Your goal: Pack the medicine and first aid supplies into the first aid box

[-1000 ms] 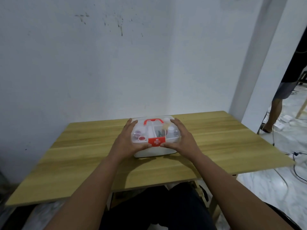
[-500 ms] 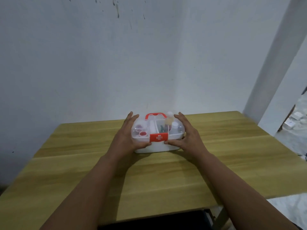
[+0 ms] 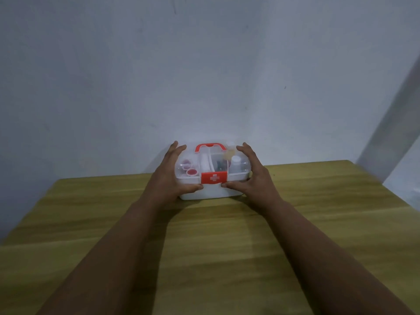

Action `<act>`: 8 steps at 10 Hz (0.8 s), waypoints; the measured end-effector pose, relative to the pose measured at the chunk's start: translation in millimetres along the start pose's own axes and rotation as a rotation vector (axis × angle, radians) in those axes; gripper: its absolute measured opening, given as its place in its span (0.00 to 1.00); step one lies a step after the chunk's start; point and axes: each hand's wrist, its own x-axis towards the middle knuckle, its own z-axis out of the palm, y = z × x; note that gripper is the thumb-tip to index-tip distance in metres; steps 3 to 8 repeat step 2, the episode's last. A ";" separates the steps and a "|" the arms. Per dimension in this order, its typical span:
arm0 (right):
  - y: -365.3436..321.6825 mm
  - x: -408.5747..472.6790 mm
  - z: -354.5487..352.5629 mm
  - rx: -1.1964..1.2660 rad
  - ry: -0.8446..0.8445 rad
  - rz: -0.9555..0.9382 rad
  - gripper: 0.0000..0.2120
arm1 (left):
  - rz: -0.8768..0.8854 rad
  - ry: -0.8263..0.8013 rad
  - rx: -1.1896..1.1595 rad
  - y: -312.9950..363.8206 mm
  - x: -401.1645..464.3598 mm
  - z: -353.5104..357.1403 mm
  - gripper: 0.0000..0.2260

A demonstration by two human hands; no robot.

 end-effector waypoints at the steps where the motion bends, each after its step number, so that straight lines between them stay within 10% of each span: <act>1: -10.7 -1.3 -2.8 -0.021 -0.007 0.028 0.48 | -0.032 -0.020 0.041 4.2 1.4 -6.4 0.53; 8: -37.5 -5.7 -6.2 -0.137 -0.086 0.101 0.56 | -0.044 -0.037 0.202 19.1 -5.7 -16.5 0.60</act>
